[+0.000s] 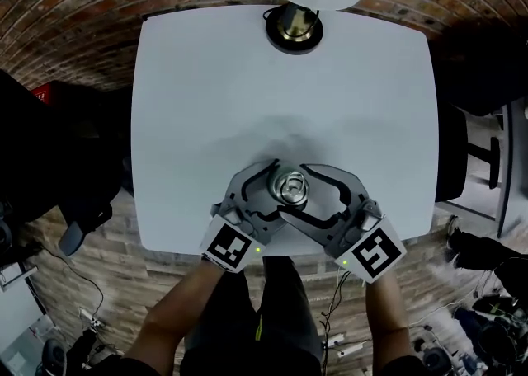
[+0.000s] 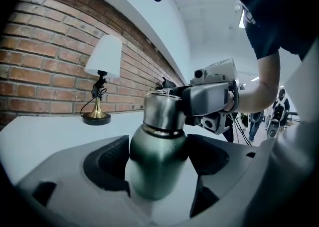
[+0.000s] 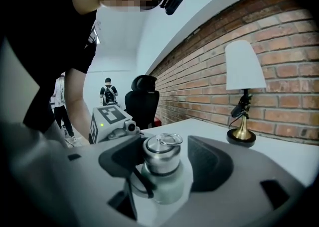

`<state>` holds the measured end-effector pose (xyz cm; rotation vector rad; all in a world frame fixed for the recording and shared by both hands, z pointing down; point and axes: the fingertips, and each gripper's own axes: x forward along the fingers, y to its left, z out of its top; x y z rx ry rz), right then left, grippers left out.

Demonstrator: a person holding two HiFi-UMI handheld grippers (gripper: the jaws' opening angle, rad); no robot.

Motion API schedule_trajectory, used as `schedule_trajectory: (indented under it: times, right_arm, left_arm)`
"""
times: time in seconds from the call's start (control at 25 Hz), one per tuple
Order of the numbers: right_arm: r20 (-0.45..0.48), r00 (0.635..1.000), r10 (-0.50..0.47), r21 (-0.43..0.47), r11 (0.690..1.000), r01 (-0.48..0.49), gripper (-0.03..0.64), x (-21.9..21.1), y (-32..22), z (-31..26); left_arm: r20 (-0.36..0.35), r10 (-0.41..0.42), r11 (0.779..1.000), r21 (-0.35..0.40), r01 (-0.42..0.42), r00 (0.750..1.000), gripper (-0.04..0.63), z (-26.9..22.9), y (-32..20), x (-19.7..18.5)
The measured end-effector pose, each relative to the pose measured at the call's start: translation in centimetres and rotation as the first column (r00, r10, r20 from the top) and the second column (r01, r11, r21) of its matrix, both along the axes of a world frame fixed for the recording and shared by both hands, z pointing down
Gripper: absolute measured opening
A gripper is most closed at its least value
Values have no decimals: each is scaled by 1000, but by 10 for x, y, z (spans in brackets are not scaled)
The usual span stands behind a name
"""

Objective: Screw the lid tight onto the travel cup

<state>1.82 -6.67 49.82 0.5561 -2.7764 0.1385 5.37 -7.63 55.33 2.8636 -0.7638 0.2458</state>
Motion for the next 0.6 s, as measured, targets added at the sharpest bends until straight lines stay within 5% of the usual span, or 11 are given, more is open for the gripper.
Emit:
schedule_trajectory:
  times: [0.32, 0.6]
  right_arm:
    - [23, 1000, 14, -24, 1000, -13, 267, -5, -2, 6]
    - [74, 962, 262, 31, 964, -264, 261, -2, -7, 0]
  left_arm:
    - [-9, 4, 1000, 18, -4, 1000, 353, 0, 0, 0]
    - [-10, 2, 1000, 22, -2, 1000, 353, 0, 0, 0]
